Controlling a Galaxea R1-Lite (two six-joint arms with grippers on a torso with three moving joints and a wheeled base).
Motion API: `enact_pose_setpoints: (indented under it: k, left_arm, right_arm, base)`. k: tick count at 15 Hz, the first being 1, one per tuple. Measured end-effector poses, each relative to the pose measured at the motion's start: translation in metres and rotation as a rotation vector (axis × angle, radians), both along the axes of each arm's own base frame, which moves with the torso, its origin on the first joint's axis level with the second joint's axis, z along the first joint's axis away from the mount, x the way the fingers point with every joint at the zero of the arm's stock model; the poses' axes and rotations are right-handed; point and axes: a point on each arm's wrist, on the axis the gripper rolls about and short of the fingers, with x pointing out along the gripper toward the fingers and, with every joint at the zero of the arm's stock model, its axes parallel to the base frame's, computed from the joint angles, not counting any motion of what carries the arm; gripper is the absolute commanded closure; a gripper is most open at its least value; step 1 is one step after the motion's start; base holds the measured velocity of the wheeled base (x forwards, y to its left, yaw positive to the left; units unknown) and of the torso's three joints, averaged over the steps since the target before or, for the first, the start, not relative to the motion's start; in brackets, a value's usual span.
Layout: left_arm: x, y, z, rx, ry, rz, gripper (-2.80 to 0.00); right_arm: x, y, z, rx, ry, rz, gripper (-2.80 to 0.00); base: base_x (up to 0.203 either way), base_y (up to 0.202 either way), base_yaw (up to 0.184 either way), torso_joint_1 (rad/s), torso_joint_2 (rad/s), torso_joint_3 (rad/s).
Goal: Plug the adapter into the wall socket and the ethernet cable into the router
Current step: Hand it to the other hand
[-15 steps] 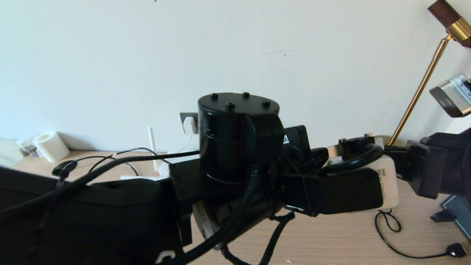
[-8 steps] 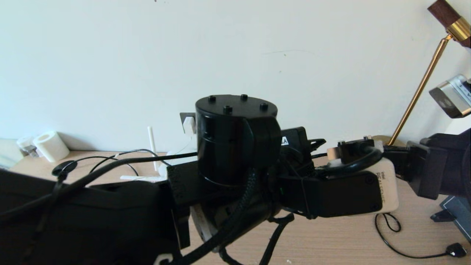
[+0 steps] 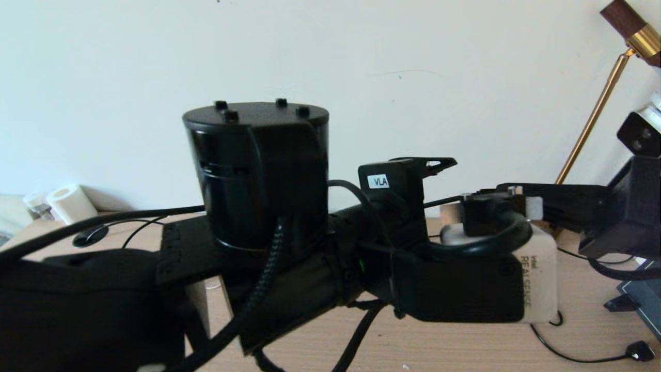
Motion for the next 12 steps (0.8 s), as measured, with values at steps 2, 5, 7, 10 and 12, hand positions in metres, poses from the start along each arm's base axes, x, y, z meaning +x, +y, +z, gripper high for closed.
enact_pose_setpoints:
  k: [2, 5, 7, 10, 12]
  left_arm:
    - [-0.001, 0.001, 0.002, 0.017, -0.052, -0.043, -2.8]
    - [-0.003, -0.001, 0.005, 0.011, -0.135, -0.124, -2.8]
    - [-0.005, -0.001, 0.001, 0.016, -0.178, -0.17, -2.8]
    - [-0.007, 0.001, -0.007, 0.006, -0.222, -0.186, -2.8]
    - [-0.009, 0.001, -0.007, 0.003, -0.243, -0.219, -2.8]
  right_arm:
    - [-0.003, -0.001, 0.002, 0.102, 0.171, -0.001, 0.0]
    - [-0.007, -0.001, 0.009, 0.215, 0.4, 0.069, 0.0]
    - [-0.009, -0.002, 0.019, 0.3, 0.516, 0.145, 0.0]
    - [-0.008, -0.011, 0.033, 0.39, 0.619, 0.212, 0.0]
    - [-0.008, -0.018, 0.037, 0.413, 0.647, 0.243, 0.0]
  base:
    - [0.0, 0.0, 0.0, 0.0, 0.0, 0.0]
    - [0.0, 0.0, 0.0, 0.0, 0.0, 0.0]
    - [0.0, 0.0, 0.0, 0.0, 0.0, 0.0]
    - [0.0, 0.0, 0.0, 0.0, 0.0, 0.0]
    - [0.0, 0.0, 0.0, 0.0, 0.0, 0.0]
